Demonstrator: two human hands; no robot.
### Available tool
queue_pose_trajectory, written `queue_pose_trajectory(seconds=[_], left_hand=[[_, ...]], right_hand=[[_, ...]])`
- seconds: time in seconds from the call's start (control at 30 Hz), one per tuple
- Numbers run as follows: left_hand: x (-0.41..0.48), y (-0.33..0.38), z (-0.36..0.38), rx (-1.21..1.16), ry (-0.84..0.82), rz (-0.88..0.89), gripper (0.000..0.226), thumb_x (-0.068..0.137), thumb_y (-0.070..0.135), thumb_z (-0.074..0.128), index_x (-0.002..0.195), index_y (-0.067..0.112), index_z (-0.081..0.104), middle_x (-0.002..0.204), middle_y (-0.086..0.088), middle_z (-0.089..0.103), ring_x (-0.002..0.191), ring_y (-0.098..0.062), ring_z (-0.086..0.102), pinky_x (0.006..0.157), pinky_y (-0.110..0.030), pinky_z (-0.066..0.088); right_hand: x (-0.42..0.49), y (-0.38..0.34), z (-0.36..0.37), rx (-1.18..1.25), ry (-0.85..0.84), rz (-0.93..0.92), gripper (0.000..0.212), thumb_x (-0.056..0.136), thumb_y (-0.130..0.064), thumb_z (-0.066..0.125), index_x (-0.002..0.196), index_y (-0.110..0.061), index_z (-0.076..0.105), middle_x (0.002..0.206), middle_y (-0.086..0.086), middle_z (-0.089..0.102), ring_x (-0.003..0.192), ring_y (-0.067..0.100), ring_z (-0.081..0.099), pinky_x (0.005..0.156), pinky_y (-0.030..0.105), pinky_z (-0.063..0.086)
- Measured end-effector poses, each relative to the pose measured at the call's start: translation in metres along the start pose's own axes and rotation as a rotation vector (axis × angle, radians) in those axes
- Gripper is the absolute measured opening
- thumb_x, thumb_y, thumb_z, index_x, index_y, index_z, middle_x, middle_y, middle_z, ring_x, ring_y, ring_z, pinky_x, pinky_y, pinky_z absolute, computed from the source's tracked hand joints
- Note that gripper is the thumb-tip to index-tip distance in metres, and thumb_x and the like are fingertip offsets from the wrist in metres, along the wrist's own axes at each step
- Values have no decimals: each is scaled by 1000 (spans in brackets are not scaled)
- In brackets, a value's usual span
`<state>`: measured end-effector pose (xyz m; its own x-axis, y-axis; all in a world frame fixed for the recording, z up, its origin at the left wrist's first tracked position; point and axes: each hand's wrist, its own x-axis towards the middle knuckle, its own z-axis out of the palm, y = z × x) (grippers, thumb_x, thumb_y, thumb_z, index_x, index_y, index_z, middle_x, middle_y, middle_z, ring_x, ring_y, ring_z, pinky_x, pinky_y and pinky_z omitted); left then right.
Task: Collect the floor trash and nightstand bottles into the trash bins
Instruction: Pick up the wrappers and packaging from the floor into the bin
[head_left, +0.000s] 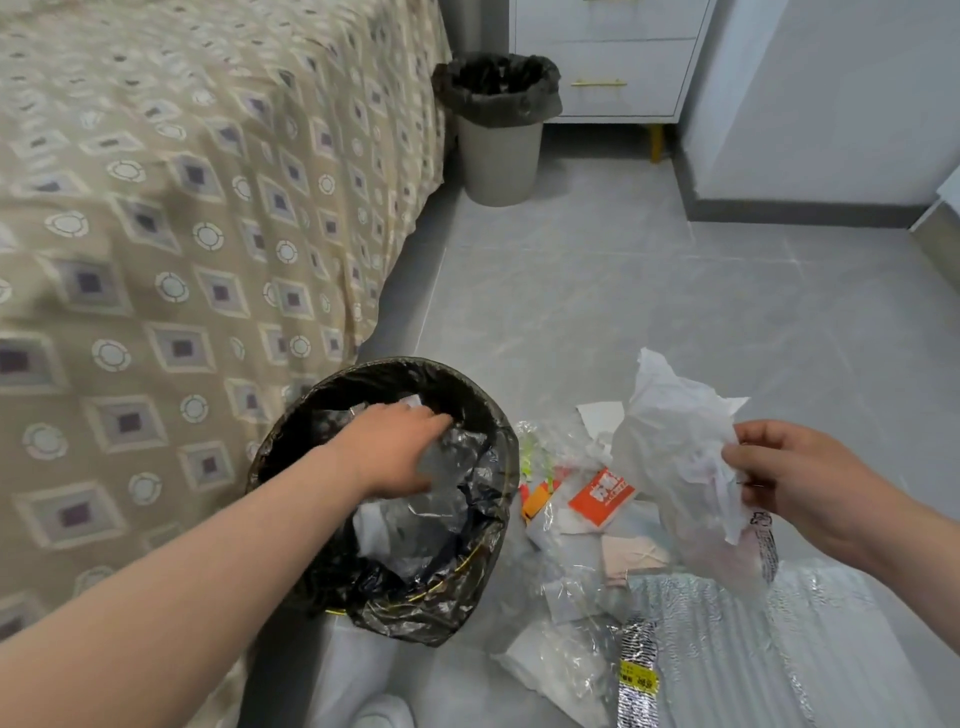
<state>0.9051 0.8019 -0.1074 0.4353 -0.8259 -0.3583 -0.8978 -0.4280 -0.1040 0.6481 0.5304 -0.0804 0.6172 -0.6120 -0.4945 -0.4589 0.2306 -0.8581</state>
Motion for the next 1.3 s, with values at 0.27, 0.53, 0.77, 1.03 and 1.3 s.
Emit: queue_pose_trajectory(seconds=[0.27, 0.53, 0.77, 1.03, 1.3], left_hand=[[-28, 11, 6, -57, 208, -36, 75, 86, 66, 14, 151, 27, 11, 160, 0, 10, 147, -21, 8, 118, -42, 0], [-144, 0, 53, -348, 201, -558, 101, 72, 72, 4, 151, 9, 12, 159, -9, 5, 146, -19, -7, 119, -38, 0], [-153, -18, 61, -561, 181, -427, 121, 47, 97, -1, 138, 23, -28, 149, 2, -36, 135, -9, -38, 116, -31, -8], [-157, -19, 59, -654, 171, -434, 129, 51, 86, 39, 135, 24, -35, 145, 5, -43, 131, -7, -43, 115, -30, -6], [-152, -22, 62, -681, 161, -441, 130, 46, 87, 40, 129, 26, -39, 137, 8, -51, 124, -3, -49, 113, -27, -9]], right_hand=[[-2, -1, 6, -1, -25, 12, 12, 87, 3, 55, 84, -6, 62, 69, 6, 58, 56, 16, 48, 56, 27, 41], [-52, -80, 43, -10, -198, -197, 13, 85, 9, 53, 87, -1, 62, 70, 8, 65, 53, 13, 59, 46, 22, 48], [-85, -124, 147, -28, -473, -343, 24, 75, 8, 66, 91, -10, 63, 80, 11, 62, 70, 21, 60, 54, 25, 50], [-41, -59, 283, -640, -500, -415, 42, 83, -14, 61, 124, -20, 57, 82, -5, 58, 70, 9, 55, 66, 17, 46], [5, 14, 336, -1207, -586, -349, 62, 90, -30, 59, 144, -14, 33, 149, 16, 27, 131, 35, 40, 110, 37, 33]])
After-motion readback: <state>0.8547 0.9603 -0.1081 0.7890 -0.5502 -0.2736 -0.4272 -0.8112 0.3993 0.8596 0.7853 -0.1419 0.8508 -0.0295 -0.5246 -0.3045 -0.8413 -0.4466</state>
